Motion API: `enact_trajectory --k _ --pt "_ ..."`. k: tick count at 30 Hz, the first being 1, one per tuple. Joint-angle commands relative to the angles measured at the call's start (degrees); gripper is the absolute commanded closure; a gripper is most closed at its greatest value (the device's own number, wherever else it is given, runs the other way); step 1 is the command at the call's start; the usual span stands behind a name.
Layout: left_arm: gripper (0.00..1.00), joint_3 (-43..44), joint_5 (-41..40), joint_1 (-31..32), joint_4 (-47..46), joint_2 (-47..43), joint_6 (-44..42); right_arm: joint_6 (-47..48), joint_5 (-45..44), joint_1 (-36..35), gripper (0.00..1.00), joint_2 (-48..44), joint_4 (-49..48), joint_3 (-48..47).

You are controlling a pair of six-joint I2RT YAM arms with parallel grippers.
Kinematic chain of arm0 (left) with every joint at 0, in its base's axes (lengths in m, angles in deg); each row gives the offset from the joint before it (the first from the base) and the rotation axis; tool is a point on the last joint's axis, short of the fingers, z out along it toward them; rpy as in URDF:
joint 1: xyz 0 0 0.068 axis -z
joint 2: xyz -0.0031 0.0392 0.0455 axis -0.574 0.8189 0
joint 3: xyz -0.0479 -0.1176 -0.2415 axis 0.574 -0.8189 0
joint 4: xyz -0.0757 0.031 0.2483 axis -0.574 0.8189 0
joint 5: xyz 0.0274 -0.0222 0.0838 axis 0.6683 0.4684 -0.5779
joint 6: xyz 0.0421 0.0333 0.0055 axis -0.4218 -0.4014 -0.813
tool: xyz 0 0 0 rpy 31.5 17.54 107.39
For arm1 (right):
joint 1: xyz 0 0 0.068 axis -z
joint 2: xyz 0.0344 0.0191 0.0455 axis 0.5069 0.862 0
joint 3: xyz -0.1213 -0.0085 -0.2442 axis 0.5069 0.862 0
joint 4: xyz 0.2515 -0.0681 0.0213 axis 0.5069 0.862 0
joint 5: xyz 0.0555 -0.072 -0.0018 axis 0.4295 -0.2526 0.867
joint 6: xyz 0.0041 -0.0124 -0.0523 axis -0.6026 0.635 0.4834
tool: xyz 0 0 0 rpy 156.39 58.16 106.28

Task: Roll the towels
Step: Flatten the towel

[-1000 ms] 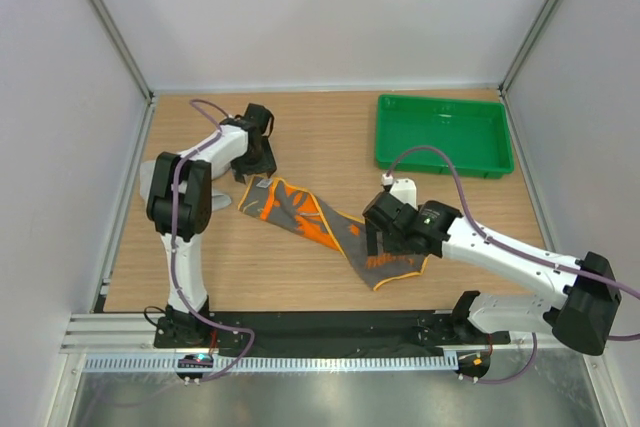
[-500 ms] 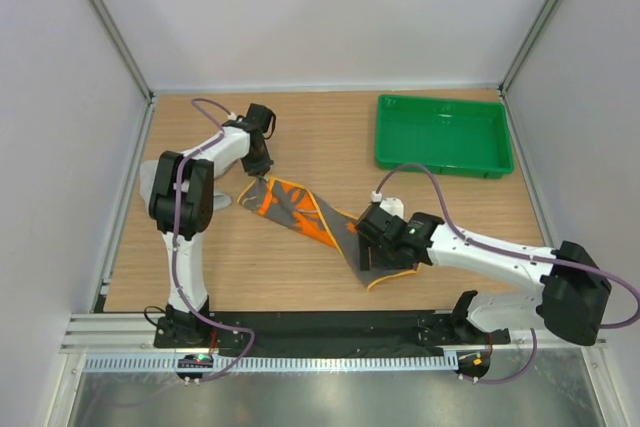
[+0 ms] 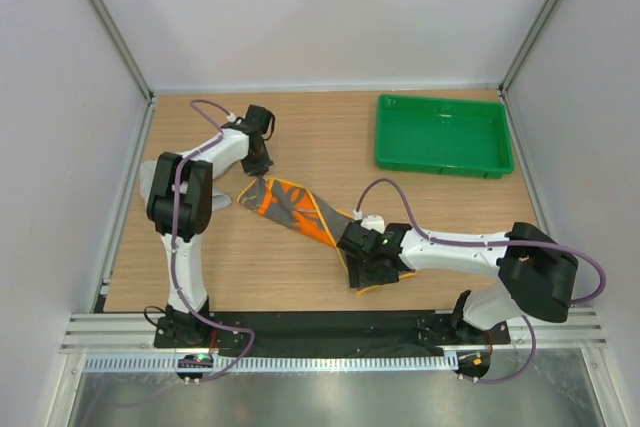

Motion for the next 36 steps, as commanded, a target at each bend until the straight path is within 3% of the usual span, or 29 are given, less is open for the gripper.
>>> enact_trajectory --k 1,4,8,9,12,22,32,36 --pt "0.92 -1.6 -0.63 -0.08 0.52 -3.18 -0.42 -1.63 0.82 -0.77 0.32 1.47 -2.75 -1.38" --pt "0.94 -2.21 -0.54 -0.08 0.61 -4.15 -0.42 -1.36 0.56 -1.04 0.39 3.84 -3.28 -1.91" --pt "1.0 -2.92 -0.63 -0.08 0.87 -5.38 -0.24 -1.1 -0.14 -1.04 0.68 5.43 -4.16 -1.82" --pt "1.0 -3.09 -0.54 -0.16 0.96 -5.73 -0.24 -0.92 -0.32 -1.12 0.79 5.43 -4.16 -1.91" --pt "1.0 -3.97 -1.24 -0.08 1.57 -7.84 -0.06 -0.57 -1.55 -1.12 0.94 4.47 -2.32 -3.22" --pt "1.0 -5.9 -5.63 0.63 8.07 -23.47 -0.85 4.53 -8.67 -1.21 0.99 -4.22 11.3 -14.47" --pt "1.0 -11.88 -11.35 8.09 21.76 -49.66 -1.83 3.83 -3.31 -1.83 0.99 -29.27 15.69 -13.78" --pt "0.98 -12.41 -11.27 11.43 27.75 -57.84 0.63 -1.95 -7.52 -1.83 0.99 -37.36 20.27 -13.95"
